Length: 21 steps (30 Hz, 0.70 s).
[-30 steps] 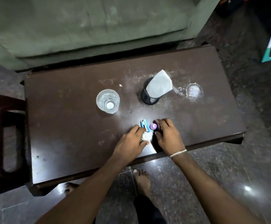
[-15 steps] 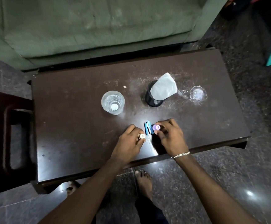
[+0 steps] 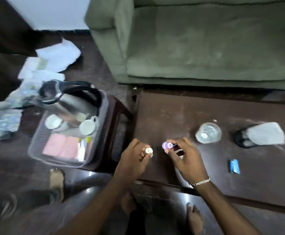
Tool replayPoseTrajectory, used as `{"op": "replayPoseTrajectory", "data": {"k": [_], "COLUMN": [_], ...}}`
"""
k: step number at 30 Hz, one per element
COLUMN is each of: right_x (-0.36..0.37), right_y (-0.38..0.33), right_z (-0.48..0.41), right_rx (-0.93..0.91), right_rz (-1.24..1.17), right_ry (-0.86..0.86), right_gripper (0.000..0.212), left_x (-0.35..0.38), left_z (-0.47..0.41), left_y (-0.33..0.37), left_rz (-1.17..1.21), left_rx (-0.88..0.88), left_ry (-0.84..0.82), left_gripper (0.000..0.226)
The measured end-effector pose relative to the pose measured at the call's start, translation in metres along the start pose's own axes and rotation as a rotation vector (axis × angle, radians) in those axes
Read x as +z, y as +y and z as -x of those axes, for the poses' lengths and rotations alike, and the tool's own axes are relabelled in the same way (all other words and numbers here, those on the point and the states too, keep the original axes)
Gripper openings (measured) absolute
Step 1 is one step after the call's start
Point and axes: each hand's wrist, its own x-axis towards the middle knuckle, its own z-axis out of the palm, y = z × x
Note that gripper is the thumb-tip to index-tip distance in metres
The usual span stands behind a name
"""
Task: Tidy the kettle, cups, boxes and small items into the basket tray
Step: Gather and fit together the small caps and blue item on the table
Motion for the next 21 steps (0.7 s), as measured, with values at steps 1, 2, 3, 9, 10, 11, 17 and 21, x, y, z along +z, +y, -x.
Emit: {"op": "replayPoseTrajectory", "data": {"k": [1, 2, 3, 9, 10, 11, 17, 21], "right_x": [0.020, 0.041, 0.059, 0.170, 0.187, 0.201, 0.283, 0.318], "right_y": [-0.017, -0.033, -0.047, -0.114, -0.122, -0.128, -0.155, -0.157], "right_z": [-0.005, -0.010, -0.014, -0.033, -0.036, -0.038, -0.064, -0.077], "right_rx": [-0.025, -0.045, -0.064, -0.180, -0.199, -0.218, -0.306, -0.333], "right_rz": [-0.022, -0.043, -0.057, -0.018, 0.015, 0.064, 0.462, 0.584], "right_ry": [-0.025, -0.054, -0.080, -0.223, -0.252, -0.275, -0.343, -0.362], "right_gripper": [0.016, 0.015, 0.015, 0.017, 0.018, 0.020, 0.021, 0.020], "left_x": [-0.021, -0.042, -0.060, -0.152, -0.164, -0.172, -0.199, -0.199], "left_z": [0.007, 0.014, 0.019, 0.050, 0.053, 0.055, 0.060, 0.057], "left_y": [-0.015, -0.031, -0.045, -0.133, -0.146, -0.156, -0.219, -0.245], "left_rz": [-0.009, -0.020, -0.031, -0.093, -0.101, -0.111, -0.207, -0.292], "left_rx": [-0.027, -0.049, -0.062, -0.142, -0.164, -0.174, -0.276, -0.227], "left_ry": [0.029, 0.061, 0.085, 0.202, 0.225, 0.237, 0.217, 0.208], "left_gripper": [0.016, 0.016, 0.017, 0.018, 0.020, 0.021, 0.022, 0.022]}}
